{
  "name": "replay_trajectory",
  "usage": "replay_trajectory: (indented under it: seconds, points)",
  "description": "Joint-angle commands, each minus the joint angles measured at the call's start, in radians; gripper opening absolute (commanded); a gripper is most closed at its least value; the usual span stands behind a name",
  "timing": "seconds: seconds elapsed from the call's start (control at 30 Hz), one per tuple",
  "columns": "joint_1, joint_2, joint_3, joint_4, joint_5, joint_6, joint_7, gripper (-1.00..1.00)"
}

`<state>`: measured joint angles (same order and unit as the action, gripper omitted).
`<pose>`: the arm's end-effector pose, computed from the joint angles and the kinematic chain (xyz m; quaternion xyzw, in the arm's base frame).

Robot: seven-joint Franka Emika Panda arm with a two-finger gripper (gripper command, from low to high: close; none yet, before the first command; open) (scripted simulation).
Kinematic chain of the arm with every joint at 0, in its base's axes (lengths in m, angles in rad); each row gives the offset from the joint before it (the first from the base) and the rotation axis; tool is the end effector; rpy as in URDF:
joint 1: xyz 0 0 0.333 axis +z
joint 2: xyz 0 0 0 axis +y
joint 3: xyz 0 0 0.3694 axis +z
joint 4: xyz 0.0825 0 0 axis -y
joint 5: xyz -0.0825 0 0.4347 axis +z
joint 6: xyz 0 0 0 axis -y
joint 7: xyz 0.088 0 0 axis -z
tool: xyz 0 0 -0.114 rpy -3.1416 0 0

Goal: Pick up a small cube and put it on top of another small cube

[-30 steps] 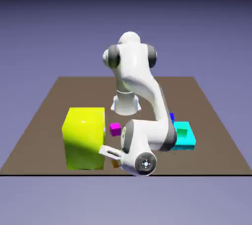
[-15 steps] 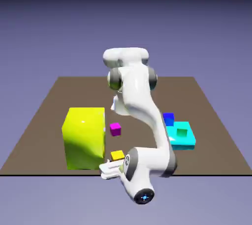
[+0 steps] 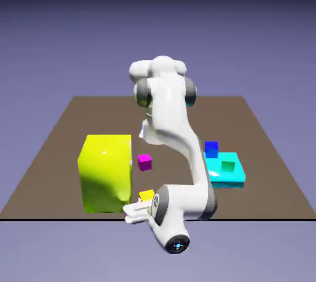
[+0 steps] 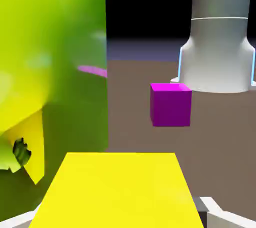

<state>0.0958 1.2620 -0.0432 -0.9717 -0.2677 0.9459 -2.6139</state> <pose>0.6905 0.0074 0.0539 -0.1838 -0.7682 0.3215 0.5223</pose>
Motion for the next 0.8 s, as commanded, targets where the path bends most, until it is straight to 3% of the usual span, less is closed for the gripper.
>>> replay_trajectory:
  seconds: [0.0,0.13,0.77]
  points:
    - [0.002,0.014,-0.001,0.036,0.001,-0.022,-0.005,-1.0]
    - [0.017,-0.001,0.017,0.095,0.019,-0.038,-0.003,-1.0]
    - [0.049,-0.404,0.577,-0.593,-0.003,0.099,0.394,-1.0]
